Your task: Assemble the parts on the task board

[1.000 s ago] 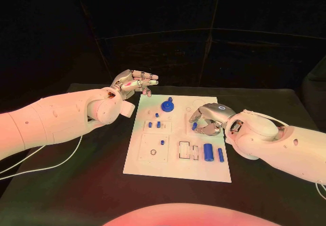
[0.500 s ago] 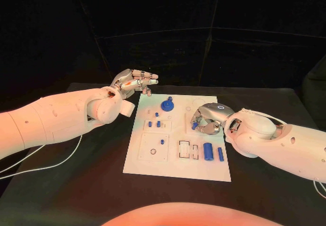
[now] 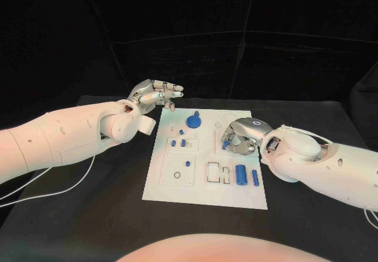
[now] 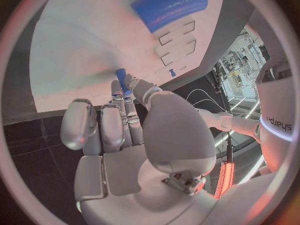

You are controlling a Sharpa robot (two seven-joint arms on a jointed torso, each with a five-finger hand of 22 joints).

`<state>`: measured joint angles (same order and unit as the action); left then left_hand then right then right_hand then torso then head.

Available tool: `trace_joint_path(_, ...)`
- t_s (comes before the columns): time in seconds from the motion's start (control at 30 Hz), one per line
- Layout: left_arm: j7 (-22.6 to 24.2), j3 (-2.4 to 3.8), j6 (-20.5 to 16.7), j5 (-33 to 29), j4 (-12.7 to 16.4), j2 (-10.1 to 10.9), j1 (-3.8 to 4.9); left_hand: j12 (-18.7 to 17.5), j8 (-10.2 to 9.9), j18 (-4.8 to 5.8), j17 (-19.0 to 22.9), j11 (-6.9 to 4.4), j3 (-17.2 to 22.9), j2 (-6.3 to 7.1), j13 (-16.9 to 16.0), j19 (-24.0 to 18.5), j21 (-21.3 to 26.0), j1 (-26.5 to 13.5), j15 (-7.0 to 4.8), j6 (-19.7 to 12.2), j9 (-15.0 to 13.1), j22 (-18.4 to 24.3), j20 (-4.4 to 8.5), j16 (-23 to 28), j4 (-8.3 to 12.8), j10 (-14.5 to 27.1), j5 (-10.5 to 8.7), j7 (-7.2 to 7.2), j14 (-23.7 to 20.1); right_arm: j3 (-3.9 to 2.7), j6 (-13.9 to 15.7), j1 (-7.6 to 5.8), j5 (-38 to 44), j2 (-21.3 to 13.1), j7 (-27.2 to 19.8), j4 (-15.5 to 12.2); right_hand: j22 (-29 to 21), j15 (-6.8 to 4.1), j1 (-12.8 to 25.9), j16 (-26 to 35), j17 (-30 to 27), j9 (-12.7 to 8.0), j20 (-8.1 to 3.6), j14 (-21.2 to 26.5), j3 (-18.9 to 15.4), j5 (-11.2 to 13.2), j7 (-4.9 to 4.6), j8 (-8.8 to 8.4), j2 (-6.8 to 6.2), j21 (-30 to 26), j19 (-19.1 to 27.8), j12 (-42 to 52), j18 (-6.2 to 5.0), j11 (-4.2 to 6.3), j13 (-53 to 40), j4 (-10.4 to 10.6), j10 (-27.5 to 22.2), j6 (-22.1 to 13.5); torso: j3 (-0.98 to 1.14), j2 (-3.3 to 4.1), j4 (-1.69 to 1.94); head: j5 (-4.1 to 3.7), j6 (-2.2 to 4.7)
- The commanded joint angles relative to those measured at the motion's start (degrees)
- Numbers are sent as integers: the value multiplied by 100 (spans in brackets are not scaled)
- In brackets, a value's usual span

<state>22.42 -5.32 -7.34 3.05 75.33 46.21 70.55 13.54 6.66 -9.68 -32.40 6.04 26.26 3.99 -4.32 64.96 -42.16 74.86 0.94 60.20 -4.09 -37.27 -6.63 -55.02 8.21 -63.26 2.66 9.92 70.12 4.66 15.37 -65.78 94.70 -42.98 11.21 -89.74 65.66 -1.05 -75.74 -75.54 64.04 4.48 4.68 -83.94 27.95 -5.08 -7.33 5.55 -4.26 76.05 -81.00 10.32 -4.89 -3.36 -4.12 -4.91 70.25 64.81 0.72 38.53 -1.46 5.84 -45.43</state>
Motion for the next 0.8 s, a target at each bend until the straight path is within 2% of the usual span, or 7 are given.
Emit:
trace_joint_path(0.03, -2, 5, 81, -23, -2, 1, 10, 35, 32, -80, 5, -11, -30, -54, -8, -43, 20, -19, 0, -1, 7, 8, 0, 39, 6, 43, 8, 18, -47, -11, 366, -14, -244, -73, 26, -133, -4, -41, 65, -21, -6, 3, -20, -195, -6, 23, -8, 10, 1, 31, -5, -31, -6, 10, 9, 40, 39, 32, 1, -4, -3, 6, -5)
trace_joint_path(0.07, -4, 5, 81, -23, -4, 3, 10, 35, 32, -80, 5, -11, -30, -54, -8, -43, 20, -19, 0, -1, 7, 8, 0, 39, 6, 43, 8, 18, -47, -18, 381, -14, -302, -100, 21, -181, -8, -41, 78, -18, -13, 1, -22, -193, -10, 28, -8, 4, -13, 28, -4, -44, -6, 10, 11, 48, 40, 30, 0, -7, -4, 6, -5)
trace_joint_path(0.27, -25, 4, 87, -24, 8, 8, 9, 35, 32, -80, 5, -11, -30, -54, -8, -43, 20, -19, 0, -1, 7, 8, 0, 39, 6, 43, 8, 18, -47, -191, 364, -31, -640, -241, -33, -469, -17, -41, 100, -18, -17, -4, -25, -192, -16, 32, -8, -8, -41, 23, -1, -70, -7, 7, 15, 63, 38, 26, -5, -5, 11, 4, 1)
trace_joint_path(0.37, -39, 4, 98, -24, 23, 10, 8, 35, 32, -80, 5, -11, -30, -54, -8, -43, 20, -19, 0, -1, 7, 8, 0, 39, 6, 43, 8, 18, -47, -248, 338, -62, -804, -291, -79, -647, -11, -41, 98, -18, -17, -5, -25, -192, -13, 26, -8, -11, -43, 27, -3, -76, -6, 8, 15, 62, 38, 25, -7, -7, 8, 9, 4)
trace_joint_path(0.57, -42, 4, 101, -25, 16, -2, 8, 39, 34, -81, 8, -13, -31, -57, -8, -43, 23, -15, 0, -1, 7, 10, 0, 40, 7, 44, 8, 16, -49, -286, 305, -90, -957, -104, -186, -871, -18, -42, 94, -21, -13, -7, -26, -192, -11, 15, -8, -16, -51, 23, 0, -86, -7, 9, 16, 60, 38, 24, -7, -1, 2, 50, 7)
trace_joint_path(0.67, -40, 4, 99, -25, 8, -13, 8, 39, 34, -81, 8, -13, -31, -57, -8, -43, 23, -15, 0, -1, 7, 10, 0, 40, 7, 44, 8, 16, -49, -289, 270, -93, -912, 116, -241, -879, -20, -42, 86, -20, -16, -9, -27, -191, -3, -1, -9, -21, -53, 22, 0, -98, -7, 9, 18, 57, 39, 23, -5, -2, 5, 73, 3)
trace_joint_path(0.8, -29, 4, 95, -25, 2, -36, 8, 39, 34, -81, 8, -13, -31, -57, -8, -43, 23, -15, 0, -1, 7, 10, 0, 40, 7, 44, 8, 16, -49, -276, 194, -90, -776, 469, -323, -801, -26, -42, 78, -21, -16, -11, -28, -191, 3, -14, -11, -26, -56, 18, 3, -110, -8, 7, 19, 55, 38, 22, -13, 2, 18, 100, -16)
